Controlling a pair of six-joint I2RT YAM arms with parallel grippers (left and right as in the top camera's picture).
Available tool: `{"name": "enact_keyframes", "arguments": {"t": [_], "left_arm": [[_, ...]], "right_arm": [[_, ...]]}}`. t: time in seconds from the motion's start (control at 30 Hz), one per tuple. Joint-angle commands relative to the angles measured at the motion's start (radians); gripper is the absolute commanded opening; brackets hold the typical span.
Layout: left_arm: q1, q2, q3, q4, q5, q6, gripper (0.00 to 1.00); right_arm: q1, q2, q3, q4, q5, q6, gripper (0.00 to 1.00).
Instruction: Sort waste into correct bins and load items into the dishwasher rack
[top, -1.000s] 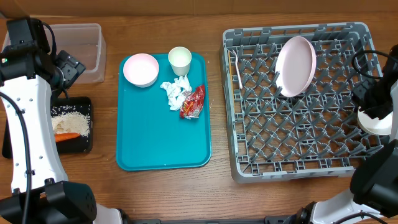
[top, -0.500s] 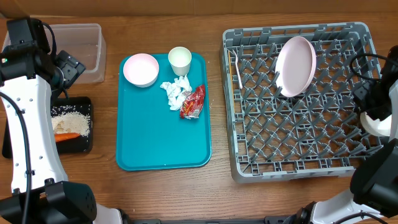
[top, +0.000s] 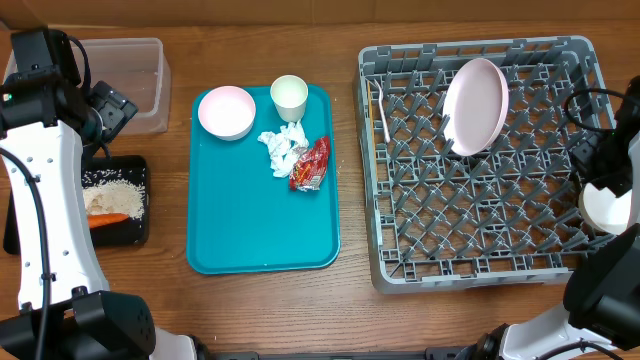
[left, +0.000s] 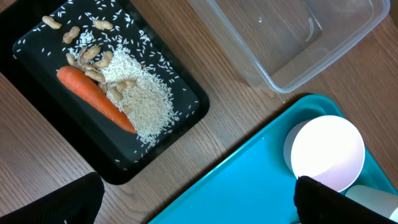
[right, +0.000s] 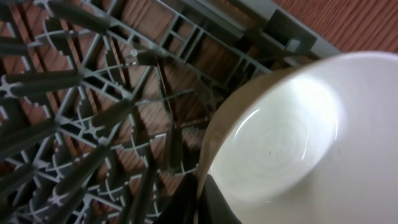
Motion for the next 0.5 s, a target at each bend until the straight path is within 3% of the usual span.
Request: {"name": "enact_keyframes", "arguments": {"t": [0.0, 0.2, 0.47], "left_arm": [[-0.003, 0.003, -0.004, 0.001, -0.013, 0.005, 1.00], [-0.003, 0.003, -0.004, 0.001, -0.013, 0.005, 1.00], [-0.003, 0.003, -0.003, 0.001, -0.013, 0.005, 1.00]], "right_arm": [[0.005, -0.001, 0.073, -0.037, -0.098, -0.001, 0.04], [0.005, -0.004, 0.194, -0.075, -0.495, -0.173, 0.04], [0.005, -0.017, 0.228, 0.051, -0.775, -0.190, 0.04]]}}
